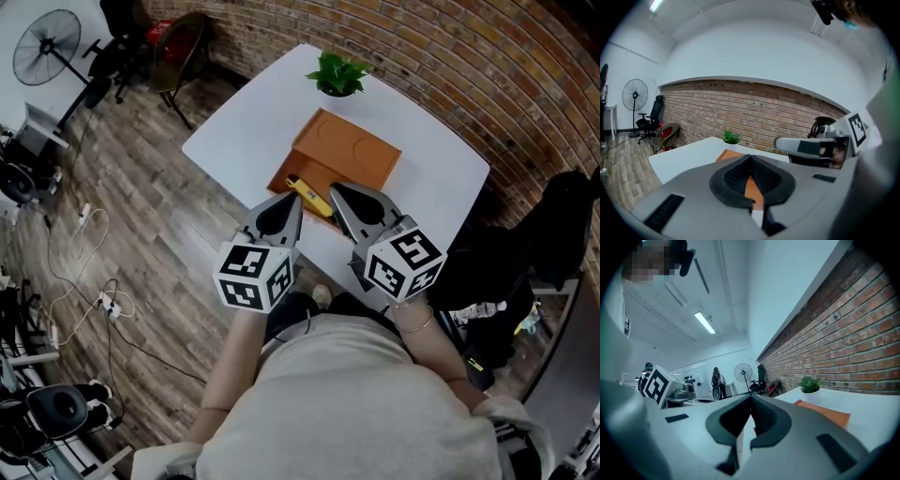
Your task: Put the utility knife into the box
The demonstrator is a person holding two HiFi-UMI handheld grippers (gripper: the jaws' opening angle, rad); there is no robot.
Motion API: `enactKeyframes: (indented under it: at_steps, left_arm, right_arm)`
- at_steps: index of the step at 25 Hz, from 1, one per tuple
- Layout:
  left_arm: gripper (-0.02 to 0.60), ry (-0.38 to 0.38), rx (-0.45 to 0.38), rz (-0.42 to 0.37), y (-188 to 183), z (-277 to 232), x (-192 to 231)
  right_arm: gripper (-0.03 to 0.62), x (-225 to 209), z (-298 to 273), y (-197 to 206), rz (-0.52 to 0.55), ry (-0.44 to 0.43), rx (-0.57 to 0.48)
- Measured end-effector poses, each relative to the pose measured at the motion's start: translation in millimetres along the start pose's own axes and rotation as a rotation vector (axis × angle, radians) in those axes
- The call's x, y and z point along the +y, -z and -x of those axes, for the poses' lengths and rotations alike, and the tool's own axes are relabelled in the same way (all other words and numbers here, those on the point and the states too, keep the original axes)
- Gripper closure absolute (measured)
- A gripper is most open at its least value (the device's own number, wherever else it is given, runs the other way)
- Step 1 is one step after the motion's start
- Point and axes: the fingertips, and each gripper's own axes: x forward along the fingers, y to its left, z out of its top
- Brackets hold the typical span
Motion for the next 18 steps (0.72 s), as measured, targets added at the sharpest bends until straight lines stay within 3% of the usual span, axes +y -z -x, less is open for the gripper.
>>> enactKeyframes:
  at_steps: [18]
  left_arm:
    - [0.576,0.021,0.013,0.011,5.8,-0.9,-4.2]
  right_arm:
    - [0.595,-1.0,0.5,2.4,0.009,-0.01,0.031]
